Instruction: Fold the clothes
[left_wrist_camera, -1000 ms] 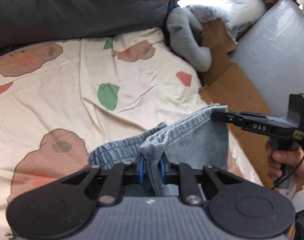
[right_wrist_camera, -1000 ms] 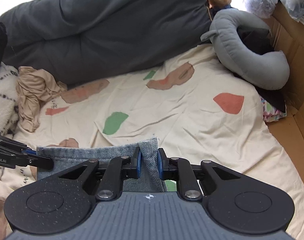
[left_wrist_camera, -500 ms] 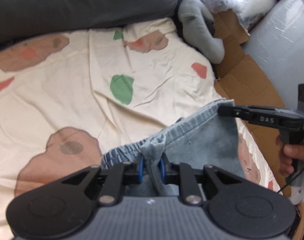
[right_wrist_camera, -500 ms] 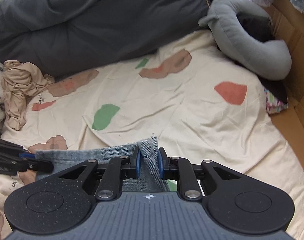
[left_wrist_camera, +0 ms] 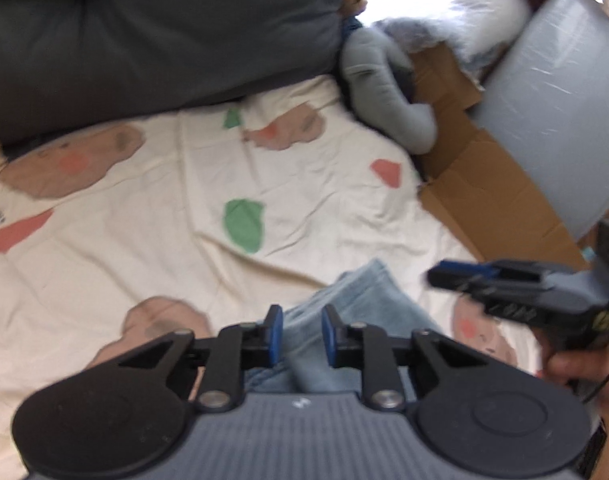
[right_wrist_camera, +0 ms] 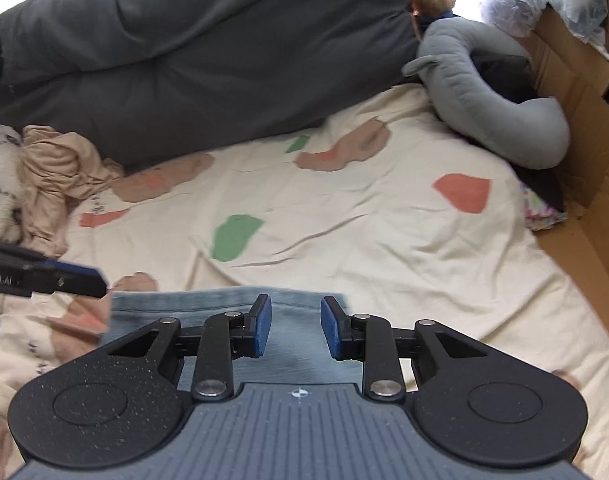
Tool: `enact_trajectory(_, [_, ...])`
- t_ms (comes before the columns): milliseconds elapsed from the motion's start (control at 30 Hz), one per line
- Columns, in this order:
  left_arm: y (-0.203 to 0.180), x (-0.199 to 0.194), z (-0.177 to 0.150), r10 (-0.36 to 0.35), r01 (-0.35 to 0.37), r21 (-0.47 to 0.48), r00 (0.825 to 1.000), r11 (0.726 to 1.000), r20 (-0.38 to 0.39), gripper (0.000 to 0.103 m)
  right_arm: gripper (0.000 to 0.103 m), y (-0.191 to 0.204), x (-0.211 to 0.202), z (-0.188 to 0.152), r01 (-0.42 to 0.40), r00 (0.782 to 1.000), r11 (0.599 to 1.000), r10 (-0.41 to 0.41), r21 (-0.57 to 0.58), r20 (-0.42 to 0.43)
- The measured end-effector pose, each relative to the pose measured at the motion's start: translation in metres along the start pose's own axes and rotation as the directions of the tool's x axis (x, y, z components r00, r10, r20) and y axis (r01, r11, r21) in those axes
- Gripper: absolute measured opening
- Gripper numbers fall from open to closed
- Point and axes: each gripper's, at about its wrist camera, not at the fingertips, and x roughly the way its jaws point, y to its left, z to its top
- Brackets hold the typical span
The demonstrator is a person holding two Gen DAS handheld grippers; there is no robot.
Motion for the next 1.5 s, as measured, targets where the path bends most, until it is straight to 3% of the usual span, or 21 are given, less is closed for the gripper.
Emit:
enact_trajectory(67, [-0.005,0.004,0.001,-0.057,0.057,-0.031,0.998,0.998,-0.011,0.020,0.033,0.007,0.005,-0.003,-0.017,1.000,1.000,0.017,0.000,-0.002])
enact_trajectory(133, [-0.009,0.011,0.000,-0.065,0.065,-0.017,0.998,0.998,-0.016,0.017,0.032,0.013,0.009,-0.006,-0.030,1.000,1.000,0.030,0.006,0.001])
enact_trajectory(367, [-0.002,0.043,-0.011,-0.017,0.018,0.021,0.998,1.000,-0.066,0.013,0.027,0.023,0.034,-0.011,-0.054,0.998,0.998,0.054,0.022,-0.016])
enact_trajectory(467, [0.007,0.052,-0.015,0.012,-0.011,0.012,0.996,1.000,-0.086,0.003,0.026,0.026,0.050,-0.013,-0.042,0.999,0.999,0.042,0.014,-0.034])
enact_trajectory(767, [0.032,0.071,-0.025,0.015,-0.016,-0.006,0.994,1.000,-0.110,0.003,0.021,0.032,0.087,-0.020,-0.016,0.994,1.000,0.019,0.024,-0.105])
enact_trajectory(967, [0.021,0.064,-0.023,0.042,-0.040,0.026,0.994,0.999,-0.099,0.003,0.022,0.031,0.078,-0.017,-0.024,0.994,0.999,0.028,0.041,-0.105])
enact_trajectory(1100, [0.006,0.046,-0.019,0.045,-0.041,0.062,0.997,0.997,-0.070,0.003,0.024,0.029,0.051,-0.028,-0.058,0.996,0.998,0.059,0.013,-0.070])
enact_trajectory(1200, [-0.006,0.039,-0.020,0.033,-0.027,0.068,0.996,0.997,-0.082,0.010,0.027,0.024,0.035,-0.041,-0.088,0.993,0.996,0.089,0.011,-0.076])
enact_trajectory(1400, [-0.029,0.046,-0.039,0.008,0.011,0.142,0.991,0.990,-0.134,0.010,0.048,0.015,0.018,-0.068,-0.044,0.995,0.999,0.041,-0.030,-0.090])
enact_trajectory(1500, [-0.023,0.051,-0.049,0.028,-0.008,0.122,0.987,0.993,-0.158,0.009,0.048,0.008,0.015,-0.079,-0.017,0.994,0.999,0.013,-0.038,-0.107])
